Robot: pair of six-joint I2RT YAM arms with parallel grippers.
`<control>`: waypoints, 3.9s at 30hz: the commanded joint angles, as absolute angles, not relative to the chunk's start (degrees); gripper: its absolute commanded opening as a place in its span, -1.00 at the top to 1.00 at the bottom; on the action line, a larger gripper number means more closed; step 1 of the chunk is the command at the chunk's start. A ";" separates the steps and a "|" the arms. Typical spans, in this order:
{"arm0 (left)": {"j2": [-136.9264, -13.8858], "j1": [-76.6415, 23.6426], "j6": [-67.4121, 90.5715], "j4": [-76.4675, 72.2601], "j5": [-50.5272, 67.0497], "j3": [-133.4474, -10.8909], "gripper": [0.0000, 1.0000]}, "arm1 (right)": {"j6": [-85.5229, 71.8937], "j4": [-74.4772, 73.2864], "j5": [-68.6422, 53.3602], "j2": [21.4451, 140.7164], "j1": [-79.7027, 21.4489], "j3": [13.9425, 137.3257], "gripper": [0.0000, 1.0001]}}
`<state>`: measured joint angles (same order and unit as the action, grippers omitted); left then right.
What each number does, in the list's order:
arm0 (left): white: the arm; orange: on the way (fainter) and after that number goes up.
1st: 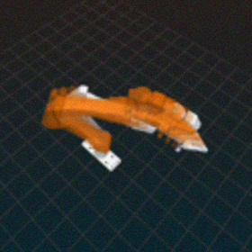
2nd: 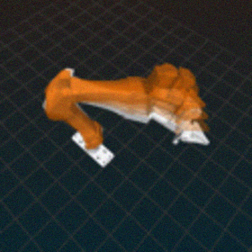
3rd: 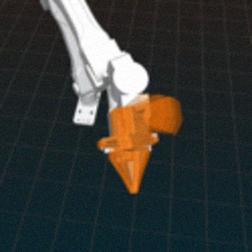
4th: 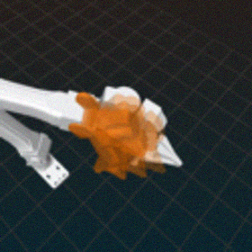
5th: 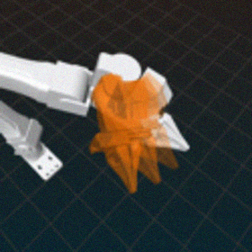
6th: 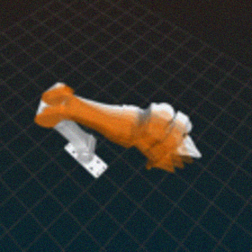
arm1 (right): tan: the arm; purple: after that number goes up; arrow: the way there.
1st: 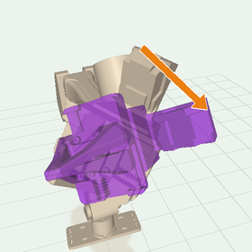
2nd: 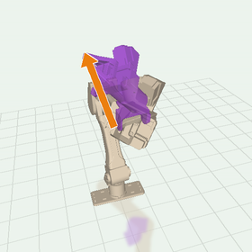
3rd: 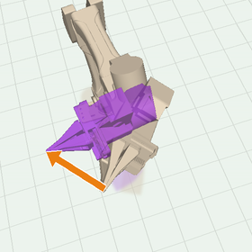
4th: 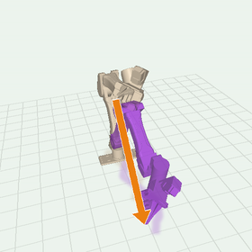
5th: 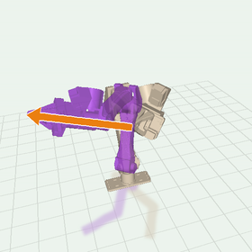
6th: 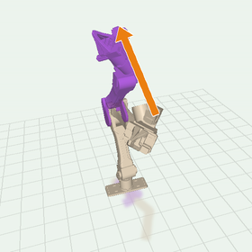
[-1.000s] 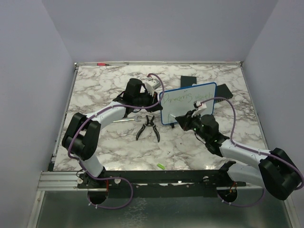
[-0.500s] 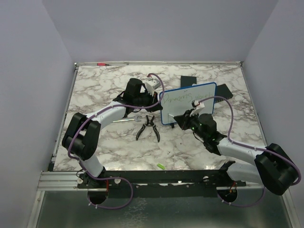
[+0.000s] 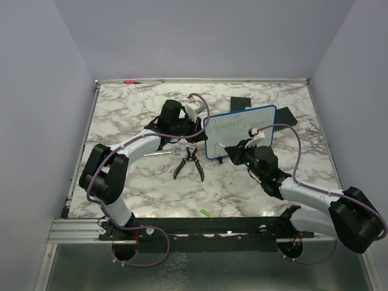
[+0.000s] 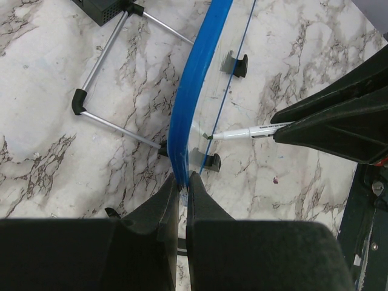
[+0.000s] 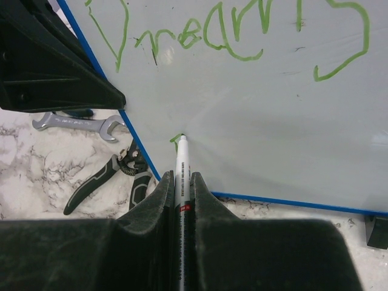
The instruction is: Write a sentence on the whiteboard
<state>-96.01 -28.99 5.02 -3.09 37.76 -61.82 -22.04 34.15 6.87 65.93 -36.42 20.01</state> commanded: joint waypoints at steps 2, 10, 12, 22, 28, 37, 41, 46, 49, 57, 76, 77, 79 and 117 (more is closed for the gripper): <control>-96.94 -29.93 4.02 -0.44 36.91 -62.58 1.00 | -21.63 33.17 10.87 68.53 -36.21 19.50 0.98; -97.08 -29.90 4.01 -0.44 36.89 -62.66 1.00 | -22.28 34.84 8.87 70.87 -36.28 19.05 0.98; -97.05 -29.89 3.97 -0.44 36.91 -62.67 1.00 | -22.24 35.36 8.13 71.11 -36.30 19.05 0.98; -97.06 -29.88 3.95 -0.35 36.84 -62.67 1.00 | -22.23 36.01 6.67 69.12 -36.30 18.70 0.98; -97.07 -29.93 3.95 -0.26 36.65 -62.75 1.00 | -22.19 32.22 9.29 63.07 -36.24 17.48 0.98; -97.21 -29.88 3.95 -0.26 36.65 -62.75 1.00 | -21.38 32.36 10.42 63.46 -36.24 18.13 0.98; -97.34 -29.89 3.94 -0.26 36.73 -62.75 1.00 | -20.86 32.98 9.62 64.84 -36.24 19.16 0.98; -97.39 -29.93 3.95 -0.26 36.69 -62.84 1.00 | -20.47 33.75 8.77 65.95 -36.28 19.89 0.98; -97.38 -29.91 3.91 -0.26 36.74 -62.84 1.00 | -20.29 34.14 8.71 66.09 -36.29 20.08 0.98; -97.34 -29.88 3.95 -0.22 36.74 -62.84 1.00 | -20.17 34.37 8.97 66.93 -36.29 20.72 0.98; -97.40 -29.89 3.96 -0.18 36.74 -62.87 1.00 | -22.63 31.86 10.70 68.38 -36.25 17.23 0.98; -97.43 -29.89 3.96 -0.18 36.74 -62.84 1.00 | -22.67 31.87 10.75 68.64 -36.25 17.33 0.98; -97.38 -29.88 3.88 -0.09 36.69 -62.84 1.00 | -22.76 32.30 10.80 69.01 -36.30 17.15 0.98; -97.27 -29.88 3.77 -0.09 36.65 -62.93 1.00 | -20.38 29.07 14.05 61.46 -36.29 20.56 0.98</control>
